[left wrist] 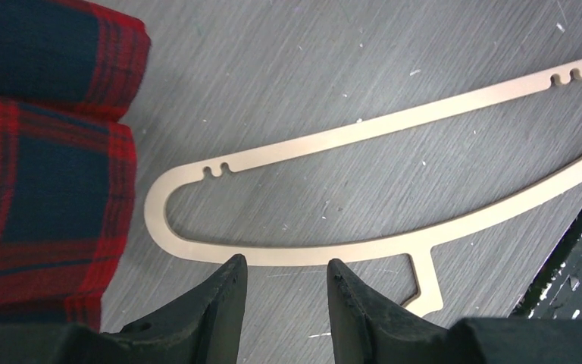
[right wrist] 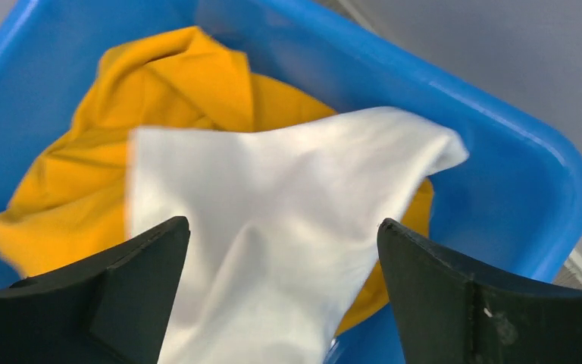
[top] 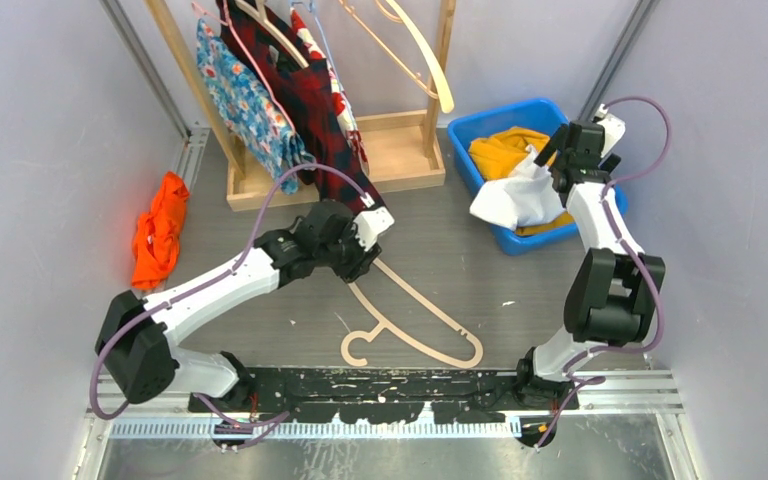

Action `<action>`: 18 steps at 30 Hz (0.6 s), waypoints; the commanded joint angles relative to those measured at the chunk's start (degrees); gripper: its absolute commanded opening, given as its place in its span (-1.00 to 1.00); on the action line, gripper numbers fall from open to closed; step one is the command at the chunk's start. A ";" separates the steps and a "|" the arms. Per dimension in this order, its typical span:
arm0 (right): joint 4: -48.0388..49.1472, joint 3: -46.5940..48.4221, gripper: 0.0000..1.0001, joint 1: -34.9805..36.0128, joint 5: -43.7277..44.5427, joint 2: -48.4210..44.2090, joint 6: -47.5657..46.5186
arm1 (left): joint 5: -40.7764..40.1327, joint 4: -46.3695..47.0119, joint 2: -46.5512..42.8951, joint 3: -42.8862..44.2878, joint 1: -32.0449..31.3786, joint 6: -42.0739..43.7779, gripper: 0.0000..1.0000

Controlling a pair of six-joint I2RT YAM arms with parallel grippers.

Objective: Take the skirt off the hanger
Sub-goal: Place the skirt in the bin.

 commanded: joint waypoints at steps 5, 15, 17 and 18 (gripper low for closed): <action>1.46 -1.02 0.99 5.26 -8.05 -15.01 1.34 | 2.53 1.49 4.90 -1.65 -0.76 -0.04 -0.13; 2.08 -4.57 0.99 12.79 -10.25 -21.10 2.00 | -2.33 -2.93 7.68 -4.04 -7.77 2.59 -0.10; 1.70 -4.65 0.99 12.99 -10.44 -21.56 1.96 | -0.55 -2.62 8.36 -4.64 -8.19 3.89 -0.09; 1.52 -4.70 0.99 13.03 -10.45 -21.99 1.82 | -0.04 -1.71 8.48 -5.29 -8.18 4.38 -0.08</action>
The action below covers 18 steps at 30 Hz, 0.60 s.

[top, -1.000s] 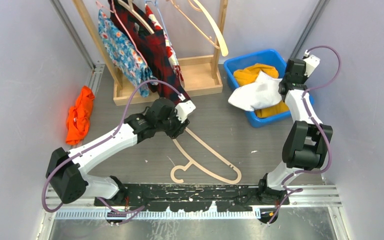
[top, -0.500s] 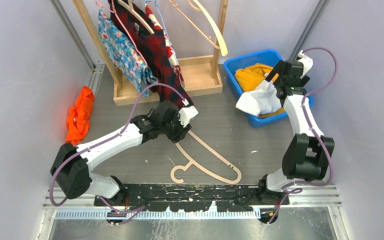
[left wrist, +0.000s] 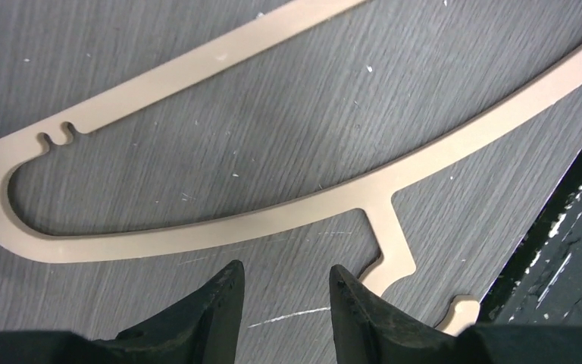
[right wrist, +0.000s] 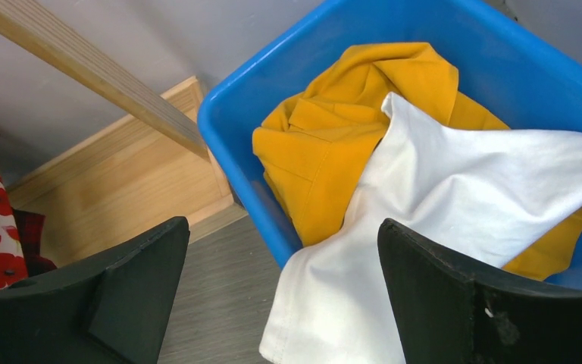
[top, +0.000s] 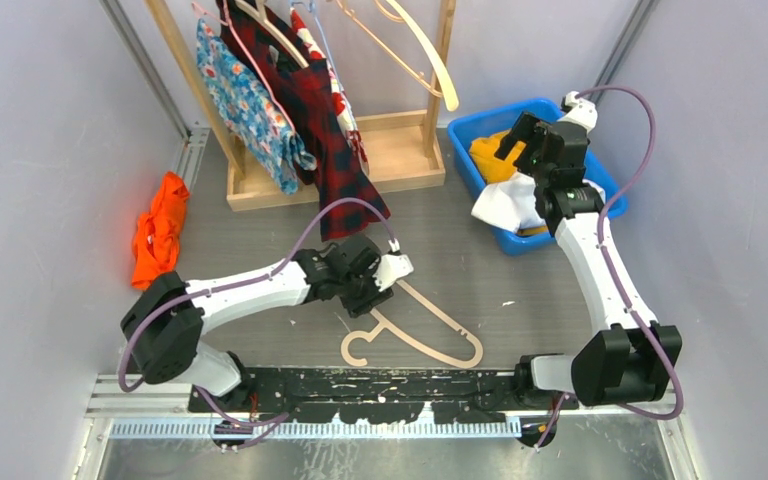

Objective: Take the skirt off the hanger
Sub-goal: Place the skirt in the bin.

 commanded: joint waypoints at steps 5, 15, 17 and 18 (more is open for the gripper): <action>1.27 -0.33 0.99 0.21 -1.79 -3.57 0.73 | 6.02 5.64 2.27 -3.72 -0.30 9.29 -0.06; 1.32 -1.07 0.99 0.23 -1.75 -4.82 -0.18 | 10.67 9.47 9.76 -0.81 -0.26 19.16 -0.09; 1.21 -1.15 0.99 0.18 -1.66 -4.88 -0.52 | 10.69 9.83 10.71 -0.14 -0.20 20.48 -0.09; 1.14 -1.15 0.99 0.20 -1.59 -4.95 -0.66 | 10.48 9.58 11.13 0.47 -0.26 21.05 -0.09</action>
